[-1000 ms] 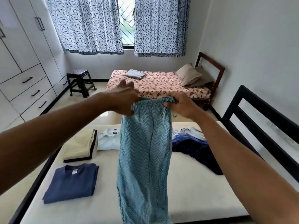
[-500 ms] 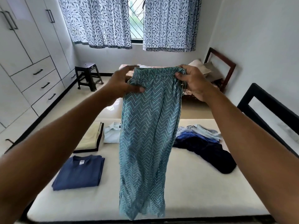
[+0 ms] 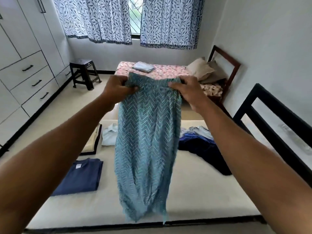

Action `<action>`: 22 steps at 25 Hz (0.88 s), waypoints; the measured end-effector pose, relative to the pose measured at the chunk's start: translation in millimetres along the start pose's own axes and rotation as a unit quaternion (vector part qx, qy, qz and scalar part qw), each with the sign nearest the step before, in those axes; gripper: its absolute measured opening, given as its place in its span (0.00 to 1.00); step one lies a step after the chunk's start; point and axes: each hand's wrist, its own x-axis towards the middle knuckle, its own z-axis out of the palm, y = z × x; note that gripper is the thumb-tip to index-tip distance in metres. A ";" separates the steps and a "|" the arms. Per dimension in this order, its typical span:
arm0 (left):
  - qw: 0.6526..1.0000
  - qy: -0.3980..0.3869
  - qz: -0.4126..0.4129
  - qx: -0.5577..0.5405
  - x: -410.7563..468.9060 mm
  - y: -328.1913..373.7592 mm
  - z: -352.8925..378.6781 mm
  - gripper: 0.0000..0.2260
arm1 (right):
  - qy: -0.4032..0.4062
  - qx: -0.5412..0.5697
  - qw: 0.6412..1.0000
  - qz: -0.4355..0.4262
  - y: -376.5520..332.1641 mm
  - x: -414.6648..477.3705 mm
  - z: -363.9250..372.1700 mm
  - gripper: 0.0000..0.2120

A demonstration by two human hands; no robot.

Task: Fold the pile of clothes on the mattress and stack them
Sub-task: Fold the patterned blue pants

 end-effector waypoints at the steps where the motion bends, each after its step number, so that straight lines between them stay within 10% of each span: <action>1: 0.999 0.025 -0.013 0.036 -0.2 -7.4 5.9 0.14 | 0.009 0.039 0.999 0.012 -0.3 -3.0 3.3 0.07; 5: 0.963 0.209 0.077 0.155 -12.4 -5.4 36.1 0.12 | 0.011 0.053 0.998 0.013 4.3 -11.9 11.5 0.09; 11: 0.978 -0.071 0.154 0.123 -37.1 10.0 63.2 0.12 | 0.002 0.070 0.997 0.030 5.2 -19.2 20.8 0.10; 22: 0.954 0.037 0.120 0.273 -80.4 -39.3 95.6 0.12 | 0.161 0.038 0.986 -0.015 -5.3 -9.6 14.3 0.10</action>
